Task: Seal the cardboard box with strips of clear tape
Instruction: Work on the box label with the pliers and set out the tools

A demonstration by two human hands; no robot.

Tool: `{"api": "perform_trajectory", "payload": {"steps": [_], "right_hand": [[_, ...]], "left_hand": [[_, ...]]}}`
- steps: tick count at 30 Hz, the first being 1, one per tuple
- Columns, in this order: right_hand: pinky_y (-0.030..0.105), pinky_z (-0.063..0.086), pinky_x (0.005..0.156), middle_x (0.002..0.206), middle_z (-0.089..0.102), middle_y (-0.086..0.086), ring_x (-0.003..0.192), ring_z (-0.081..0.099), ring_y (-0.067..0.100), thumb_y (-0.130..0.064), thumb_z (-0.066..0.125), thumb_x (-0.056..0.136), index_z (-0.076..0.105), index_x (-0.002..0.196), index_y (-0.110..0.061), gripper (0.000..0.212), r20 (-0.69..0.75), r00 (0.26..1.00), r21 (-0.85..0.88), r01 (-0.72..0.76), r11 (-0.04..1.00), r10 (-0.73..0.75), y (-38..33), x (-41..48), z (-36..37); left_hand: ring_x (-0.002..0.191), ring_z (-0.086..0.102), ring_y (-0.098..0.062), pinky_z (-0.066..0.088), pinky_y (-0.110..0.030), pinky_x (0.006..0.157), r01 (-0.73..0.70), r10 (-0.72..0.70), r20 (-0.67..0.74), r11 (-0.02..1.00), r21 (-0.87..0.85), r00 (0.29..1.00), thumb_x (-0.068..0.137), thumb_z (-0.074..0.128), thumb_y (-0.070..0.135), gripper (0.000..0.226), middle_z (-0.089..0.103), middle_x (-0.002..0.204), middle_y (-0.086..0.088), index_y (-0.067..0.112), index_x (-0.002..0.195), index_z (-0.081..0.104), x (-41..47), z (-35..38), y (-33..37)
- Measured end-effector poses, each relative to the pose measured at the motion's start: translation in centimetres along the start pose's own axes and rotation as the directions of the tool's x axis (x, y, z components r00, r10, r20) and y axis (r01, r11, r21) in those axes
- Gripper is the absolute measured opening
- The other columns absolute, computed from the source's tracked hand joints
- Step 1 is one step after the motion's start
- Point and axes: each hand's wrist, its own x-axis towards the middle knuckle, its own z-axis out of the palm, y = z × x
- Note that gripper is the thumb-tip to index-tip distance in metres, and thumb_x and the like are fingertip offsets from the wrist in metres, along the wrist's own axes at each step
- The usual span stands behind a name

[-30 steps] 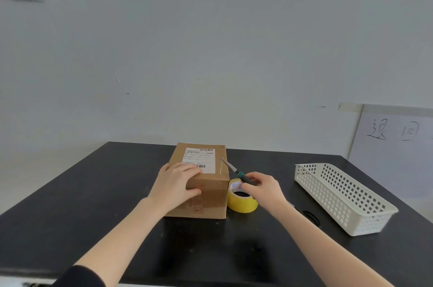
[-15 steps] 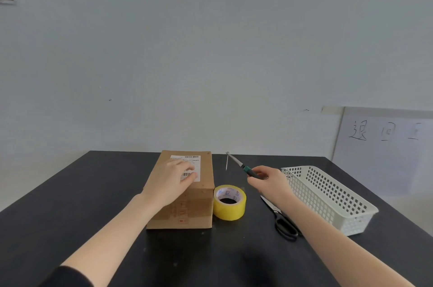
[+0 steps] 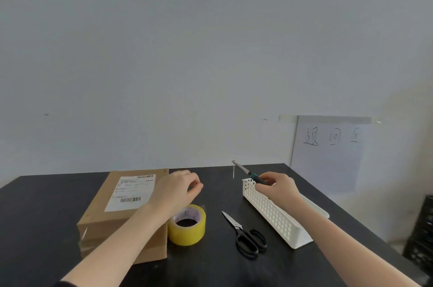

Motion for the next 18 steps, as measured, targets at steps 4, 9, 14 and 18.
{"api": "perform_trajectory", "payload": {"steps": [4,9,14,18], "right_hand": [[0.027,0.055,0.068,0.084,0.071,-0.011,0.078,0.066,0.010,-0.031,0.066,0.075,0.070,0.095,-0.036,0.021,-0.007,0.999,-0.080,-0.037,0.996,0.037,2.3,0.9,-2.7],[0.029,0.054,0.062,0.080,0.071,-0.005,0.067,0.063,0.011,-0.033,0.065,0.076,0.069,0.092,-0.032,0.016,-0.041,0.996,-0.173,-0.086,0.981,0.080,4.9,1.9,-5.5],[0.027,0.049,0.059,0.079,0.069,-0.002,0.064,0.057,0.012,-0.033,0.065,0.076,0.071,0.089,-0.027,0.015,-0.044,0.987,-0.237,-0.160,0.958,0.154,7.7,2.5,-7.5],[0.025,0.044,0.056,0.071,0.065,-0.002,0.061,0.054,0.011,-0.034,0.064,0.074,0.071,0.087,-0.023,0.018,-0.046,0.977,-0.312,-0.212,0.926,0.208,9.3,2.6,-8.1]], "left_hand": [[0.082,0.057,-0.007,0.046,-0.015,0.063,-0.060,0.060,0.030,0.998,-0.021,0.998,0.095,0.048,0.043,0.022,0.060,0.091,0.016,0.030,0.100,0.065,1.6,2.2,2.1],[0.080,0.056,-0.006,0.049,-0.024,0.068,-0.089,0.092,0.083,0.995,-0.040,0.992,0.095,0.045,0.044,0.022,0.058,0.086,0.015,0.032,0.097,0.064,3.5,5.0,4.3],[0.077,0.054,-0.005,0.045,-0.024,0.065,-0.111,0.119,0.138,0.992,-0.059,0.983,0.094,0.044,0.046,0.022,0.057,0.083,0.015,0.033,0.093,0.062,4.9,7.9,6.0],[0.074,0.053,-0.004,0.041,-0.020,0.060,-0.126,0.137,0.173,0.989,-0.077,0.975,0.095,0.044,0.045,0.022,0.056,0.081,0.015,0.033,0.092,0.062,5.6,9.9,6.9]]}}
